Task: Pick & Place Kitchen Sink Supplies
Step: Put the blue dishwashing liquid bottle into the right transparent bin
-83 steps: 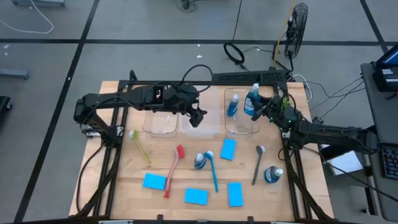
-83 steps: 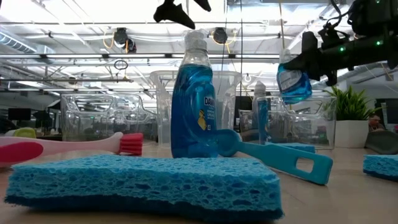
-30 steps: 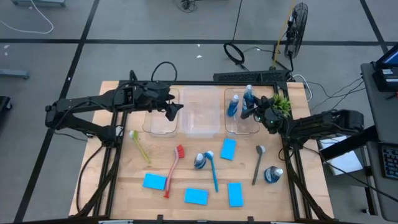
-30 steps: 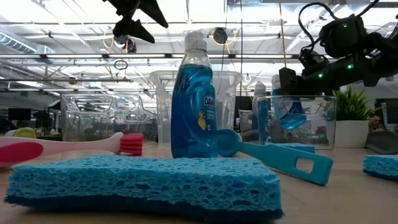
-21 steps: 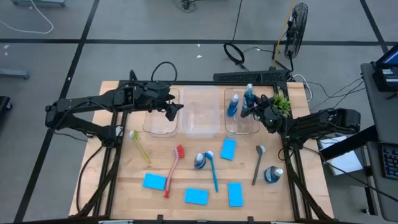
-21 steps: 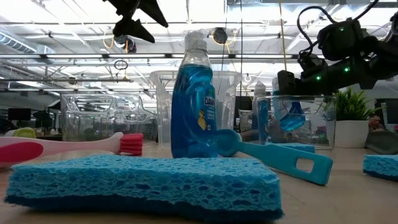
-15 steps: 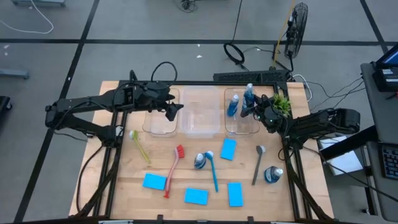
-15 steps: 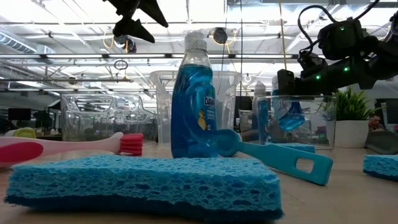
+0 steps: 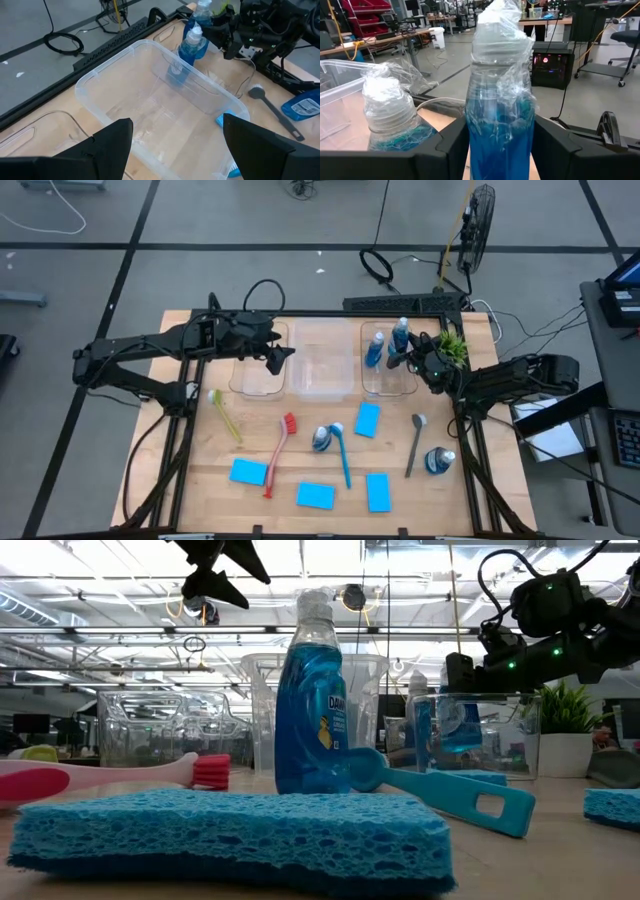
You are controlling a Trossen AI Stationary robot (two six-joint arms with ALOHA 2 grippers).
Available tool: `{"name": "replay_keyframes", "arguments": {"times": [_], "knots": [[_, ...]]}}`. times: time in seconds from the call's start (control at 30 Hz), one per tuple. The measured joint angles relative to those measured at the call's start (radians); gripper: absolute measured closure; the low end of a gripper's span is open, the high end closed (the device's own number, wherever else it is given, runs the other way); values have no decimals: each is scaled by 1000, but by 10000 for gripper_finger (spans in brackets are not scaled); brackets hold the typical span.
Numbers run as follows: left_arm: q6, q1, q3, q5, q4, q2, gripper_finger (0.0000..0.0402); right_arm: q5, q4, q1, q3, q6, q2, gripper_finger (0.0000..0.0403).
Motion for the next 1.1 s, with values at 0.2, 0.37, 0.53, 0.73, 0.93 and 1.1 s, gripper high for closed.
{"name": "replay_keyframes", "arguments": {"times": [0.2, 0.37, 0.53, 0.73, 0.93, 1.1], "knots": [[2, -2, 0, 1, 0, 0, 94, 0, 0, 0, 0, 0, 0, 228], [2, -2, 0, 4, -1, 0, 94, 0, 0, 0, 0, 0, 0, 218], [11, -2, 0, 27, -1, 0, 94, 0, 0, 0, 0, 0, 0, 208], [11, -2, 0, 28, -1, 0, 94, 4, 10, 0, 0, -2, -1, 197], [10, -2, 0, 29, -1, 0, 94, 0, 2, 0, 0, 0, -1, 192], [7, -2, 0, 29, -1, 0, 94, 1, 2, 0, 0, -4, -1, 191]]}}
